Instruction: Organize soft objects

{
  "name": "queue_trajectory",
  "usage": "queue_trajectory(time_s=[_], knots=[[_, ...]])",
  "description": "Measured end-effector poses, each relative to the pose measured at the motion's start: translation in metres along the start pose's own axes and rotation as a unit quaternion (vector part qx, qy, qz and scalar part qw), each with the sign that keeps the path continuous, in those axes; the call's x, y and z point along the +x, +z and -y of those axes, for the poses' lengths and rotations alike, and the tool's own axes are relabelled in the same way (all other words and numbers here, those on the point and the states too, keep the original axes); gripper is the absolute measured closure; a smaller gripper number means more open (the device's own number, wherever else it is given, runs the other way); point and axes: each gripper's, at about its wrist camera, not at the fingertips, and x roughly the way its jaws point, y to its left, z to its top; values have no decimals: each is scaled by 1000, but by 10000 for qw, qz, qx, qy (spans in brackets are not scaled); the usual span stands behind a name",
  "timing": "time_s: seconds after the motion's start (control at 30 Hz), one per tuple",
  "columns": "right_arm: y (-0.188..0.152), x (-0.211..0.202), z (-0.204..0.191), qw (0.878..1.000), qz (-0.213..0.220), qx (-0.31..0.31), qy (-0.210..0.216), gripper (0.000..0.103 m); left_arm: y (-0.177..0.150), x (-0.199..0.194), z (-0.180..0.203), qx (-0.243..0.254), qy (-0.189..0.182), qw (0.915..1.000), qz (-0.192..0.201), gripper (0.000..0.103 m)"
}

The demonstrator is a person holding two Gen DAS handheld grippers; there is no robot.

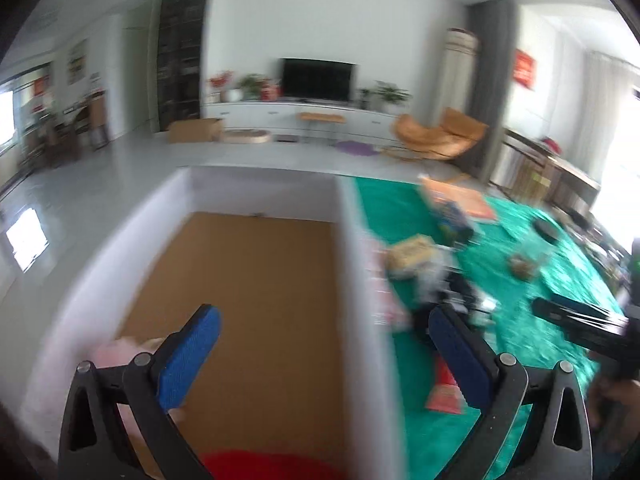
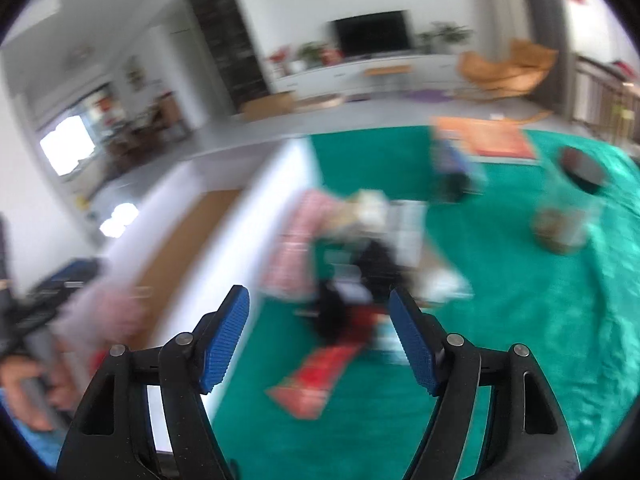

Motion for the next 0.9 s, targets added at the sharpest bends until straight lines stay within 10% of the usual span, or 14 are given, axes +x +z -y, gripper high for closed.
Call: queue_trajectory(time_s=[0.27, 0.4, 0.9], knots=[[-69, 7, 160, 9713, -210, 1096, -2099, 27, -65, 66, 173, 1525, -1333, 9742, -998, 0], [-77, 3, 189, 9626, -185, 1789, -2027, 27, -96, 98, 189, 1600, -1277, 9687, -1404, 0], [-90, 14, 180, 9548, -669, 1363, -2556, 17, -102, 155, 181, 1509, -742, 9727, -1599, 0]])
